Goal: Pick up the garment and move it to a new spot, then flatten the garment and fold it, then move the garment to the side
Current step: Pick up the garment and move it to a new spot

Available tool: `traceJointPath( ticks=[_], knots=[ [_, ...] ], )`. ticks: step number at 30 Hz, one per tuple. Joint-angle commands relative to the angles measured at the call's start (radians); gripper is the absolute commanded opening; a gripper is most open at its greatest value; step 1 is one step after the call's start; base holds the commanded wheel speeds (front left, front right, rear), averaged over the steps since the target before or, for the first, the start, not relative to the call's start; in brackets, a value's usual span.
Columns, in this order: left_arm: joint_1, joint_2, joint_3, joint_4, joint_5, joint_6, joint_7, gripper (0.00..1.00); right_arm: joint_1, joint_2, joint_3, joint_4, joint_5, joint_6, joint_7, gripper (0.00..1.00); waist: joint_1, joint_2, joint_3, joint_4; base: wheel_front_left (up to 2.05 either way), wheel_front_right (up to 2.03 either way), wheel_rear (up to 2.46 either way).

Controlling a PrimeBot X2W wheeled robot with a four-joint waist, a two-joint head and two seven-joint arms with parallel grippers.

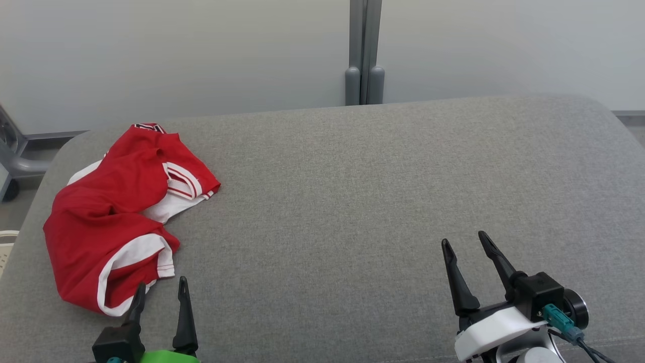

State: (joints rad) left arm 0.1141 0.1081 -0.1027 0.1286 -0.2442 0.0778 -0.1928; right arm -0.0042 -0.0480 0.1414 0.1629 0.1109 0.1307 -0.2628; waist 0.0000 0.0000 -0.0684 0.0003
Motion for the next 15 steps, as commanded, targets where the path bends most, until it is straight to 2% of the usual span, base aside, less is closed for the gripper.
traceJointPath(
  ticks=[1,15],
  knots=[
    [0.008,0.006,-0.002,-0.001,-0.003,0.005,0.004,1.0,-0.002,-0.004,0.0,0.001,0.0,0.0,-0.003,1.0,0.0,0.0,-0.001,0.0,0.0,0.0,0.0],
    [0.0,0.014,-0.011,-0.004,-0.011,0.011,0.003,1.0,0.008,-0.004,-0.014,0.009,0.013,0.0,-0.003,1.0,0.0,0.0,-0.004,0.019,0.0,0.0,0.0]
  ],
)
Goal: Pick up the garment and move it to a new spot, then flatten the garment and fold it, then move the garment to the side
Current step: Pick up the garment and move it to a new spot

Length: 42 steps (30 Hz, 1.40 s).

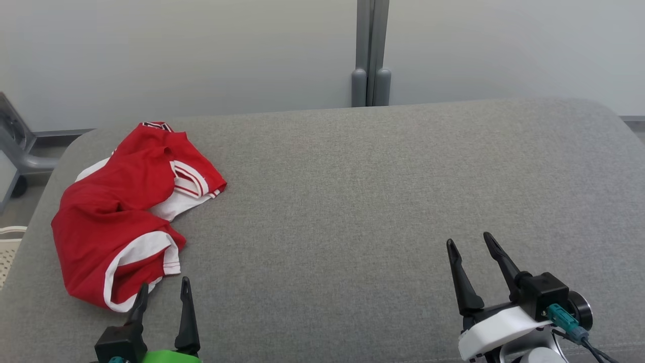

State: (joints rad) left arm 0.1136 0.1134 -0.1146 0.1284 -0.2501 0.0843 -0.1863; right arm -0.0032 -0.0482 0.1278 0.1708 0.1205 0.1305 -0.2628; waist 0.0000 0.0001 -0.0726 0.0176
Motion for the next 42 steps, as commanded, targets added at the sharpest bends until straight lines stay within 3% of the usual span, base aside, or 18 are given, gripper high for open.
traceJointPath(
  ticks=[1,9,19,25,32,42],
  knots=[
    [-0.001,0.009,-0.001,-0.005,-0.005,0.004,-0.003,1.0,0.008,-0.004,-0.002,0.002,0.006,0.0,-0.003,1.0,0.0,-0.0001,0.0,0.007,0.0,0.0,0.0],
    [-0.016,0.008,-0.013,-0.014,-0.002,0.007,-0.002,1.0,0.017,-0.004,-0.004,0.007,0.023,0.0,-0.003,1.0,0.0,-0.0001,-0.001,0.089,0.0,0.0,0.0],
    [-0.014,0.014,-0.02,-0.016,-0.012,0.01,-0.002,1.0,0.012,-0.004,0.001,0.003,0.034,0.0,-0.003,1.0,0.0,-0.0001,-0.001,0.307,0.0,0.0,0.0],
    [-0.003,0.018,-0.019,-0.026,-0.027,0.008,0.006,1.0,0.0,-0.004,0.016,0.01,0.044,0.0,-0.003,1.0,0.0,-0.0001,0.001,0.384,0.0,0.0,0.0],
    [-0.019,0.034,-0.014,-0.044,-0.035,0.006,0.029,1.0,-0.004,-0.005,0.029,0.02,0.047,0.0,-0.003,1.0,0.0,-0.0001,0.004,0.376,0.0,0.0,0.0],
    [-0.107,0.096,0.002,-0.019,-0.041,-0.01,0.101,1.0,-0.01,-0.004,0.017,0.027,0.023,0.0,-0.003,1.0,0.0,-0.0001,0.018,0.254,0.0,0.0,0.0]
  ],
)
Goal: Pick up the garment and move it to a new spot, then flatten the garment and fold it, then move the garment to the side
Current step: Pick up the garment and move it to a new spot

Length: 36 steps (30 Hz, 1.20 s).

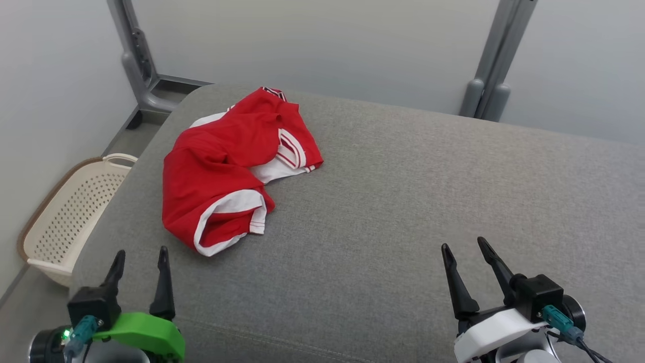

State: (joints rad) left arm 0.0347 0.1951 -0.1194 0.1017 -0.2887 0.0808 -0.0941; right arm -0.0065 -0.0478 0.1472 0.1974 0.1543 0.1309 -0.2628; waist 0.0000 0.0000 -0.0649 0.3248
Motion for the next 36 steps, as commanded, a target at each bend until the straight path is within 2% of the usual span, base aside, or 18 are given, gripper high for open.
traceJointPath(
  ticks=[1,10,18,23,32,33,34,35,36],
  knots=[
    [-0.028,0.014,0.007,0.008,-0.002,-0.006,0.009,1.0,-0.007,-0.005,-0.002,0.001,-0.011,0.0,-0.003,1.0,0.0,0.0,0.01,-0.053,0.0,0.0,0.0],
    [-0.189,0.089,0.034,0.147,-0.034,-0.048,0.088,1.0,-0.011,-0.005,-0.004,-0.01,-0.028,0.0,-0.003,1.0,0.0,0.0,0.077,-0.193,0.0,0.0,0.0],
    [-0.314,0.109,0.036,0.293,-0.067,-0.08,0.134,1.0,-0.073,-0.004,0.004,-0.027,-0.052,0.0,-0.002,1.0,0.0,0.0,0.215,-0.28,0.0,0.0,0.0],
    [-0.368,0.121,0.033,0.373,-0.072,-0.09,0.143,1.0,-0.111,-0.004,0.008,-0.028,-0.052,0.0,-0.002,1.0,0.0,0.0,0.28,-0.313,0.0,0.0,0.0],
    [-0.427,0.149,0.032,0.491,-0.067,-0.076,0.162,1.0,-0.149,-0.004,0.012,-0.033,-0.052,0.0,-0.003,1.0,0.0,0.0,0.34,-0.336,0.0,0.0,0.0],
    [-0.431,0.148,0.032,0.499,-0.071,-0.078,0.163,0.89,-0.15,-0.004,0.011,-0.032,-0.052,0.0,-0.003,1.0,0.0,0.0,0.341,-0.336,0.0,0.0,0.0],
    [-0.43,0.14,0.028,0.495,-0.073,-0.071,0.171,0.25,-0.151,-0.004,0.009,-0.03,-0.05,0.0,-0.003,1.0,0.0,0.0,0.34,-0.334,0.0,0.0,0.0],
    [-0.427,0.142,0.029,0.493,-0.076,-0.071,0.174,0.0,-0.152,-0.004,0.008,-0.029,-0.049,0.0,-0.003,1.0,0.0,0.0,0.34,-0.333,0.0,0.0,0.0],
    [-0.424,0.144,0.028,0.492,-0.077,-0.07,0.175,0.0,-0.154,-0.004,0.008,-0.029,-0.049,0.0,-0.003,1.0,0.0,0.0,0.339,-0.331,0.0,0.0,0.0]
  ],
)
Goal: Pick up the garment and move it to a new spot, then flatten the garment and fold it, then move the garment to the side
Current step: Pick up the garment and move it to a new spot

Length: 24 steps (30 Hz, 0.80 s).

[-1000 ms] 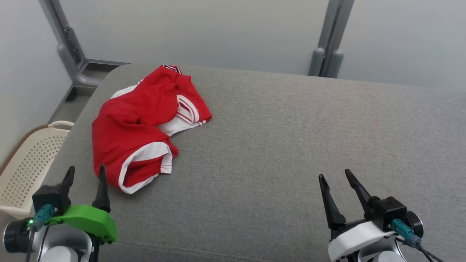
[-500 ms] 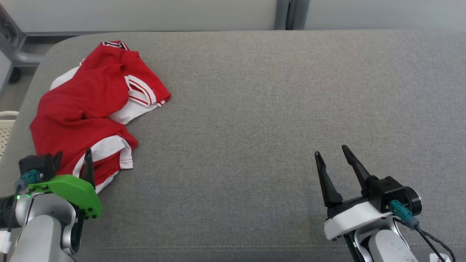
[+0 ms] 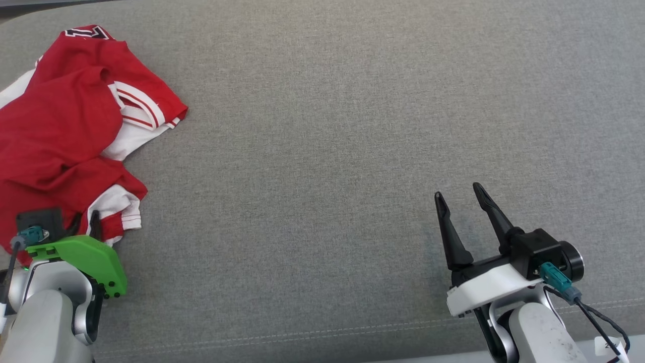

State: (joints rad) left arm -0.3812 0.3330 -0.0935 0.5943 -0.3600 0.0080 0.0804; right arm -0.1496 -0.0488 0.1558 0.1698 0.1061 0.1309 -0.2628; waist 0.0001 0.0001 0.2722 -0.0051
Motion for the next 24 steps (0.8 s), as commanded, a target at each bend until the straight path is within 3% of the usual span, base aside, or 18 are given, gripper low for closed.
traceJointPath(
  ticks=[1,14,24],
  knots=[
    [-0.004,0.007,0.001,-0.004,-0.007,0.003,0.002,0.0,-0.012,-0.003,-0.001,-0.001,0.0,0.0,-0.003,1.0,-0.0001,-0.0001,0.0,0.001,0.0,0.0,0.0],
    [0.003,0.04,-0.015,-0.182,0.038,0.005,-0.147,0.0,0.005,-0.003,-0.005,0.013,0.017,0.0,-0.003,1.0,-0.0001,-0.0001,-0.079,0.016,0.0,0.0,0.0],
    [-0.026,0.039,-0.056,-0.458,0.054,0.008,-0.111,0.0,0.039,-0.003,-0.012,0.016,0.029,0.0,-0.003,1.0,-0.0001,-0.0001,-0.155,-0.03,0.0,0.0,0.0]
  ],
)
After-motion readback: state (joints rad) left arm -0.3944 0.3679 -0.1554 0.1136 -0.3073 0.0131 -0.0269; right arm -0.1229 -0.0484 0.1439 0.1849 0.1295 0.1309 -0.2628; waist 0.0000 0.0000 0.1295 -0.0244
